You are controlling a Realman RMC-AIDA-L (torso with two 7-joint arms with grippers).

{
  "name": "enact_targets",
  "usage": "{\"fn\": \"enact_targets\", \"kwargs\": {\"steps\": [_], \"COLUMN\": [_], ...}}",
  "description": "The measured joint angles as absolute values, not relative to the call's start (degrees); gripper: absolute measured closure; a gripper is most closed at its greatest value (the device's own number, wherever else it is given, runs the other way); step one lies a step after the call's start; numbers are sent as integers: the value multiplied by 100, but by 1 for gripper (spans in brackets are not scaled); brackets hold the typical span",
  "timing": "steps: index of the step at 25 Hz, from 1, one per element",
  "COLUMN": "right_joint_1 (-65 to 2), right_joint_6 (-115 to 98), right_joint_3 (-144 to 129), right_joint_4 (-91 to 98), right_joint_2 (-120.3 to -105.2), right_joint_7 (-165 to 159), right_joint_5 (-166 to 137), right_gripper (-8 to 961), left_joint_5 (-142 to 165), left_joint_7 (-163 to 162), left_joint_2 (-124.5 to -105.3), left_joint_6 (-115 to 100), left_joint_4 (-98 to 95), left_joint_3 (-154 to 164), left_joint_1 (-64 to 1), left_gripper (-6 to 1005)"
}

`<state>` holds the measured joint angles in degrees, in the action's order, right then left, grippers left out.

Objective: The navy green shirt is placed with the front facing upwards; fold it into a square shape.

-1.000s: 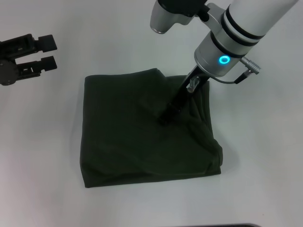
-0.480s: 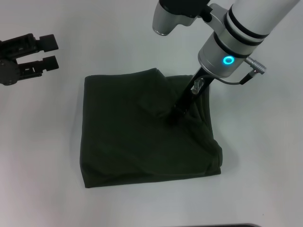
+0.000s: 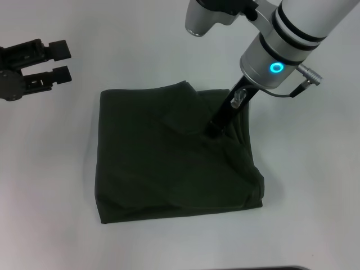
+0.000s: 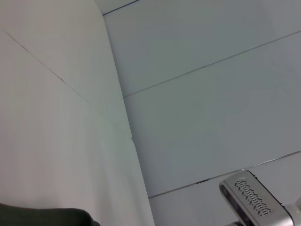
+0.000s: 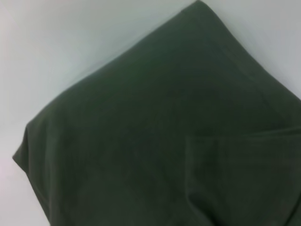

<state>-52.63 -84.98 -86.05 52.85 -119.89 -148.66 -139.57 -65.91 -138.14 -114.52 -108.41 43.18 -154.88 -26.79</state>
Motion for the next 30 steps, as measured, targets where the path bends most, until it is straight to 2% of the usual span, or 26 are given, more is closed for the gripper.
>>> {"fn": "enact_targets", "kwargs": {"steps": [4, 19, 30], "right_joint_1": [-5234, -4921, -4949], "right_joint_6": [-8507, -8916, -8462], "right_joint_3": [-8561, -7879, -8008], "right_joint_4": [5297, 5893, 5835], "right_joint_2": [-12009, -11960, -11996], "right_joint_7": [-14878, -15068, -14741], "right_joint_5": [-14038, -14064, -13595], "right_gripper": [917, 913, 815], "left_joint_5": [-6592, -6577, -6547], "left_joint_7": [-13826, -13814, -13802], "left_joint_2": [-11451, -11443, -11438], "left_joint_6": [-10834, -10841, -10827], "left_joint_4": [4315, 4315, 4282], "left_joint_3": [-15486, -15492, -15490], "left_joint_1": [-2688, -2685, -2676], "left_gripper": [191, 191, 191]}}
